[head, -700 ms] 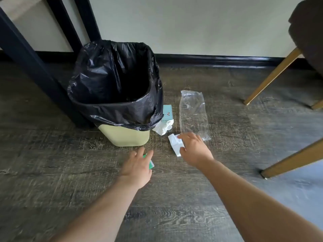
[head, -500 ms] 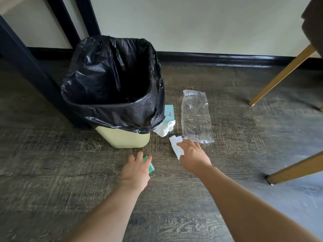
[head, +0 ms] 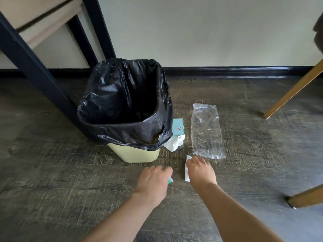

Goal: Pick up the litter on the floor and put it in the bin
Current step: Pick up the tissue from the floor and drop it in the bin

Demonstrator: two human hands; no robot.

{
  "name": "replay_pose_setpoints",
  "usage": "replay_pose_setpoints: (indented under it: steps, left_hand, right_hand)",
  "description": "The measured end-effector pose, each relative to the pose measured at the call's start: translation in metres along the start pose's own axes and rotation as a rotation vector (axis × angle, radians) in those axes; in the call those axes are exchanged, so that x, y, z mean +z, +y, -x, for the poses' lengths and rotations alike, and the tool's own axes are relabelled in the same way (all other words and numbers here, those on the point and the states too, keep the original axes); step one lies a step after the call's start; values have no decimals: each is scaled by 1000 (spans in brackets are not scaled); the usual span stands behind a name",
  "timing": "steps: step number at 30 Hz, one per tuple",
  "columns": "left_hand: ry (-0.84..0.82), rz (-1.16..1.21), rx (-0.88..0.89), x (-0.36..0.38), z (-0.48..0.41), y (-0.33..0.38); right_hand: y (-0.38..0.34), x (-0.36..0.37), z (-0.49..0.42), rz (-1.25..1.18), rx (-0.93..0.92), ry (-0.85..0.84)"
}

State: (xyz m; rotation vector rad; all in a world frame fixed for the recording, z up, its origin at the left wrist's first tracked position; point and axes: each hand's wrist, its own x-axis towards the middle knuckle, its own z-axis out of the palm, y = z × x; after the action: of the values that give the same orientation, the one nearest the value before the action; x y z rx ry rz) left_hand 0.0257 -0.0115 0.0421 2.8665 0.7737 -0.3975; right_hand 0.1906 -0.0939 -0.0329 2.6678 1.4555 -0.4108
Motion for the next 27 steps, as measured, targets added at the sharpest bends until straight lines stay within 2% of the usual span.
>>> replay_pose_setpoints:
  steps: [3, 6, 9, 12, 14, 20, 25, 27]
  left_hand:
    - [214, 170, 228, -62, 30, 21]
    - [552, 284, 332, -141, 62, 29]
    - [931, 345, 220, -199, 63, 0]
    - [1101, 318, 2, -221, 38, -50]
    - [1065, 267, -48, -215, 18, -74]
    - [827, 279, -65, -182, -16, -98]
    - [521, 302, -240, -173, -15, -99]
    - [508, 322, -259, -174, -13, -99]
  right_hand:
    - [-3, 2, -2, 23, -13, -12]
    - [-5, -6, 2, -8, -3, -24]
    - [-7, -25, 7, -45, -31, -8]
    - [-7, -61, 11, -134, -91, 74]
    - [-5, -92, 15, -209, -112, 165]
    - [-4, -193, 25, -421, -171, 590]
    - [-49, -273, 19, -464, -299, 811]
    - [-74, -296, 15, -476, -356, 881]
